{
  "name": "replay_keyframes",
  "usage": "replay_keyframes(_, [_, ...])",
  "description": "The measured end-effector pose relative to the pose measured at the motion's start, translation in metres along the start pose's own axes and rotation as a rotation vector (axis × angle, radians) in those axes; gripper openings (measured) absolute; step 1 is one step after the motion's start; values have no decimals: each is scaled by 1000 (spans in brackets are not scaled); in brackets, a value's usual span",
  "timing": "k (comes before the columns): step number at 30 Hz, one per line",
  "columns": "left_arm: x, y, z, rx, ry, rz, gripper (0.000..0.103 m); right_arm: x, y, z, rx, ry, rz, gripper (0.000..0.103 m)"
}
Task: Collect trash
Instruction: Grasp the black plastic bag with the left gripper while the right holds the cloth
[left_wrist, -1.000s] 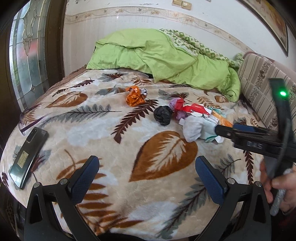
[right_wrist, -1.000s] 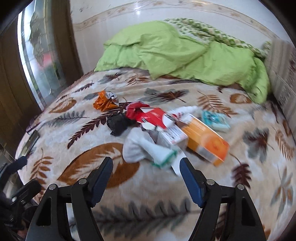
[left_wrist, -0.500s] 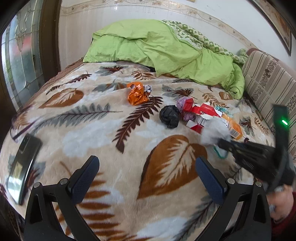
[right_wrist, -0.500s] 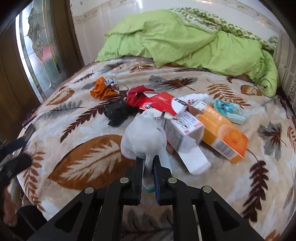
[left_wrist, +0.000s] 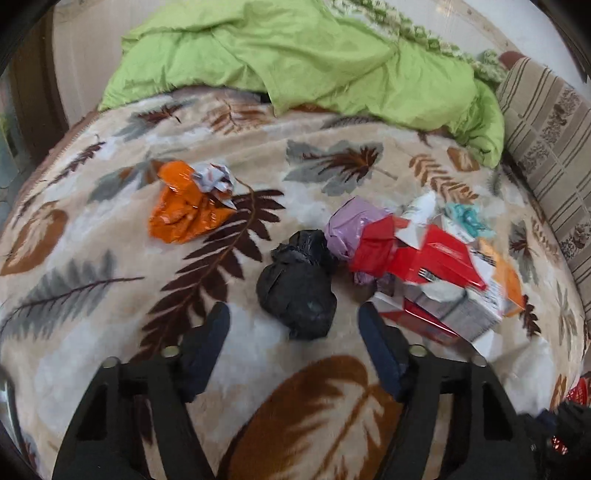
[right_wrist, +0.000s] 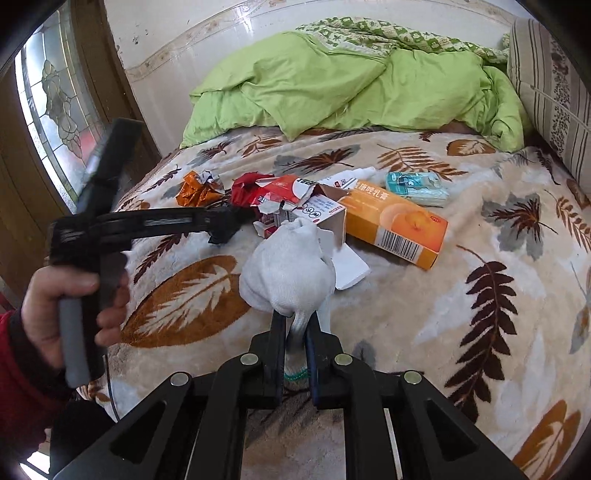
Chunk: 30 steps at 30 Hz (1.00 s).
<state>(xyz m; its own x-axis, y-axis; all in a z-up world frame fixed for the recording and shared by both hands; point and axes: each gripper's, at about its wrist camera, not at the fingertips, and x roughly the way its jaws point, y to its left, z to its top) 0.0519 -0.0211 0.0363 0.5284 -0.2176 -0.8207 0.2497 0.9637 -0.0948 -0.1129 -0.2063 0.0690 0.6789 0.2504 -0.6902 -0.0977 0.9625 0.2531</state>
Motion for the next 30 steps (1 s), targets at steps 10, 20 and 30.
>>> replay_keyframes(10, [-6,-4,-26,6,-27,2,42,-1,-3,-1,10,-6,-1,10])
replay_keyframes(20, [-51,-15,-100,-6,-1,-30,42,0,-1,-7,9,19,-20,10])
replay_keyframes(30, [-42,-17,-93,4,-79,17,42,6,-5,-9,20,41,-34,10])
